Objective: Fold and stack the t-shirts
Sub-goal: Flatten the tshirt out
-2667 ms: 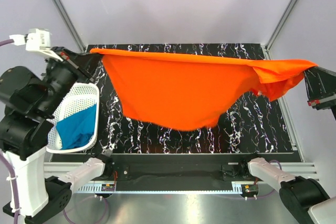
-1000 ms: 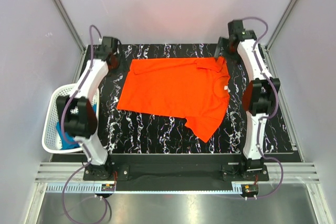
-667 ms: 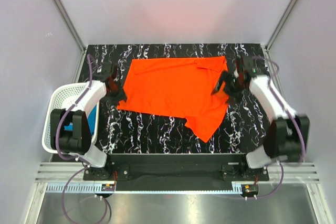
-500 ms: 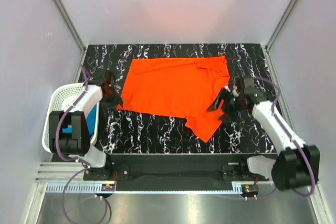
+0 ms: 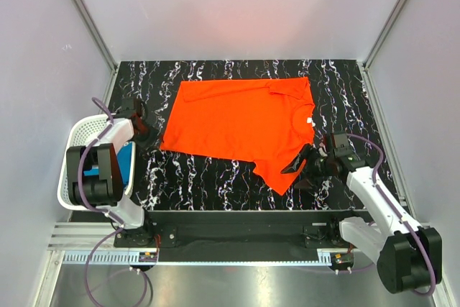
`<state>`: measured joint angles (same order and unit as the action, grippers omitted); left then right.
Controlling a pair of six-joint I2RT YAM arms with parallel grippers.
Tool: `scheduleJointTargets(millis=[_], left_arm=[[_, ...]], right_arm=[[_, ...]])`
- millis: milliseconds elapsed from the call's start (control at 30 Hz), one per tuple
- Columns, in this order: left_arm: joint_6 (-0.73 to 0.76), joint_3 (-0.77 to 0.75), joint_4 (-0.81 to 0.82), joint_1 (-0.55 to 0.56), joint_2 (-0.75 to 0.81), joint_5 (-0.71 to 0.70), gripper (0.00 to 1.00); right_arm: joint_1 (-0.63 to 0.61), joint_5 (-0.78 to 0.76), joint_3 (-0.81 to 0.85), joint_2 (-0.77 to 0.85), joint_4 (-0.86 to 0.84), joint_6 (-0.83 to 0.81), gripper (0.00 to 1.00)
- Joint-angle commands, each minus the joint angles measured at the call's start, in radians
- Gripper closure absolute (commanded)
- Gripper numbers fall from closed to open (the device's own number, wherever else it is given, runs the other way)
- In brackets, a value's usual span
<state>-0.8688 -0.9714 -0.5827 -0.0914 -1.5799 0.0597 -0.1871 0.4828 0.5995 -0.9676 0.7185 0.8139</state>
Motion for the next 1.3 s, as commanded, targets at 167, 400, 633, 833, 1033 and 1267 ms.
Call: scheduleJointTargets(millis=[167,400,633,833,1033,1267], left_arm=[[-0.042,0.034,0.041,-0.001,-0.034,-0.009,0.6],[-0.042,0.036,0.04,-0.002,-0.086,-0.031,0.58],[-0.033,0.046,0.035,-0.001,-0.1,-0.05,0.56],[0.085,0.03,0.023,0.048,0.04,-0.211,0.56],[0.137,0.023,-0.005,0.087,0.202,-0.322,0.52],[0.137,0.049,0.003,0.186,0.187,-0.334,0.59]], right_arm=[[-0.005,0.002,-0.015,-0.055,-0.089,0.045,0.23],[-0.005,-0.001,-0.003,-0.092,-0.1,0.044,0.23],[-0.003,-0.009,0.0,-0.125,-0.108,0.041,0.23],[-0.003,0.002,0.008,-0.141,-0.125,0.033,0.23],[-0.006,0.005,0.005,-0.135,-0.126,0.024,0.22],[-0.005,0.02,-0.006,-0.095,-0.123,0.024,0.2]])
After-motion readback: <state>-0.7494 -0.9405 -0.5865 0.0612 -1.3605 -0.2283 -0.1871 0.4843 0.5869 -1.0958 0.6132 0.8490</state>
